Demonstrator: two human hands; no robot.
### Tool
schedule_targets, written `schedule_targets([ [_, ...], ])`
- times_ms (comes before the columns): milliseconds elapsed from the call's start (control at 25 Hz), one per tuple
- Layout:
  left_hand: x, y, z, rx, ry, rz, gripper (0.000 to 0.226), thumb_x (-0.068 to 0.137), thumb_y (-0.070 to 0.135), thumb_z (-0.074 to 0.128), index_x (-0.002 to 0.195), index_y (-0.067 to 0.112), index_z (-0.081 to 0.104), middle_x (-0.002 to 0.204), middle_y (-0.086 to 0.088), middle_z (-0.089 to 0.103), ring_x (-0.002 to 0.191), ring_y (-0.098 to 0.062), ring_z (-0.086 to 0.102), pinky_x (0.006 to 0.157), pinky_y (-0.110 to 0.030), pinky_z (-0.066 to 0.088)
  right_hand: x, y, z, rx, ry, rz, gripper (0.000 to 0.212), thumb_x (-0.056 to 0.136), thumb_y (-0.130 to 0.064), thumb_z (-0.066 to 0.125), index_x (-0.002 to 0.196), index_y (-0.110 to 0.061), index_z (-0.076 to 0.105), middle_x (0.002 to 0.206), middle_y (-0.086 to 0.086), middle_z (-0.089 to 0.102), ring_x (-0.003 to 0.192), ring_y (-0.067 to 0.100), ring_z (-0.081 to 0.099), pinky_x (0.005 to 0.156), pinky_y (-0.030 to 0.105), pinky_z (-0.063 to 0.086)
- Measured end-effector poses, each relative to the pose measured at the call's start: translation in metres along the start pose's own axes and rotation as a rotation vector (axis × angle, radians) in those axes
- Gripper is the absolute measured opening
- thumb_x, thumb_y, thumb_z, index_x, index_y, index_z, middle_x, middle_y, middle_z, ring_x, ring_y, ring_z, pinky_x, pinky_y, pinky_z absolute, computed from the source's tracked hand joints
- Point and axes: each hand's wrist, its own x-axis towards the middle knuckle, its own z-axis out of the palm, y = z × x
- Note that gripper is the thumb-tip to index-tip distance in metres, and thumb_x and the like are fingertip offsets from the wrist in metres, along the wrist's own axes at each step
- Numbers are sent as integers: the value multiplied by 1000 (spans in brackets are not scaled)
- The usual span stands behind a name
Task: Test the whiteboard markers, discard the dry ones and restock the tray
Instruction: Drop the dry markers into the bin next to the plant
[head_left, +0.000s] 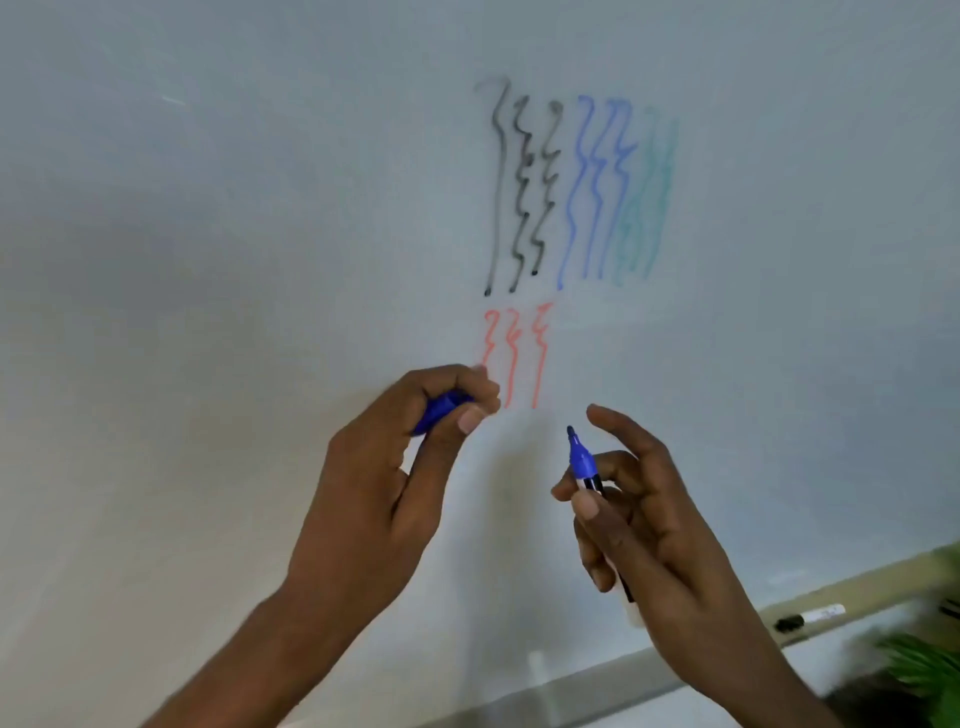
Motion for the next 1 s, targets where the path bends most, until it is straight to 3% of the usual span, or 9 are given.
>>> schedule_targets([
  [120, 37, -12, -6, 415, 148, 333, 30, 105, 18, 50, 132, 13, 61, 146, 1, 58, 147, -17, 39, 124, -41, 27, 17, -10, 3, 44, 120, -140, 18, 96, -17, 57, 109, -30, 53, 107, 8, 70, 68, 21, 62, 60, 30, 53],
  [160, 49, -19, -8, 535, 184, 387, 34, 107, 20, 49, 138, 12, 58, 151, -1, 51, 150, -20, 35, 126, -48, 20, 22, -12, 2, 45, 160, -183, 14, 97, -17, 53, 105, -28, 57, 109, 7, 71, 74, 21, 65, 65, 31, 55],
  [280, 73, -39, -9, 823, 284, 458, 40, 108, 22, 51, 147, 16, 48, 155, -1, 43, 150, -28, 34, 125, -54, 12, 39, -14, 0, 155, 202, -282, 33, 102, -12, 40, 114, -28, 66, 119, 6, 68, 92, 27, 71, 84, 42, 58],
  [360, 77, -49, -6, 965, 347, 513, 40, 107, 20, 54, 147, 16, 51, 154, -1, 45, 148, -30, 37, 123, -56, 17, 52, -12, 1, 257, 233, -340, 37, 99, -4, 48, 114, -33, 65, 114, 0, 67, 91, 26, 72, 81, 43, 60],
  [480, 77, -52, -4, 1003, 391, 548, 39, 106, 19, 56, 145, 17, 54, 152, 2, 48, 146, -29, 40, 121, -56, 22, 68, -4, 4, 201, 396, -426, 29, 89, -9, 65, 105, -33, 58, 92, -7, 65, 79, 23, 71, 78, 32, 59],
  [560, 76, -53, -4, 1024, 407, 533, 41, 107, 20, 55, 147, 17, 51, 153, 3, 47, 147, -29, 39, 121, -56, 23, 76, 2, 6, 60, 439, -443, 13, 91, -23, 60, 102, -29, 56, 84, -9, 69, 75, 22, 73, 76, 25, 56],
  [640, 75, -55, -2, 1058, 420, 517, 43, 108, 23, 53, 150, 16, 47, 156, 2, 44, 148, -28, 37, 122, -55, 22, 85, 7, 9, -30, 461, -411, 13, 89, -25, 60, 101, -31, 56, 83, -12, 71, 76, 19, 74, 76, 23, 55],
  [800, 75, -58, 0, 1102, 420, 503, 47, 109, 28, 51, 153, 16, 42, 159, 1, 39, 150, -28, 33, 122, -56, 20, 102, 18, 14, -94, 494, -416, 20, 83, -14, 70, 96, -27, 61, 83, -3, 75, 84, 14, 75, 109, 33, 47],
  [1000, 74, -59, 2, 1078, 425, 498, 48, 108, 29, 51, 153, 17, 42, 159, 2, 39, 150, -28, 32, 122, -57, 21, 106, 24, 13, -1, 496, -422, 14, 87, -16, 73, 97, -23, 65, 79, -1, 76, 81, 17, 76, 114, 37, 42],
])
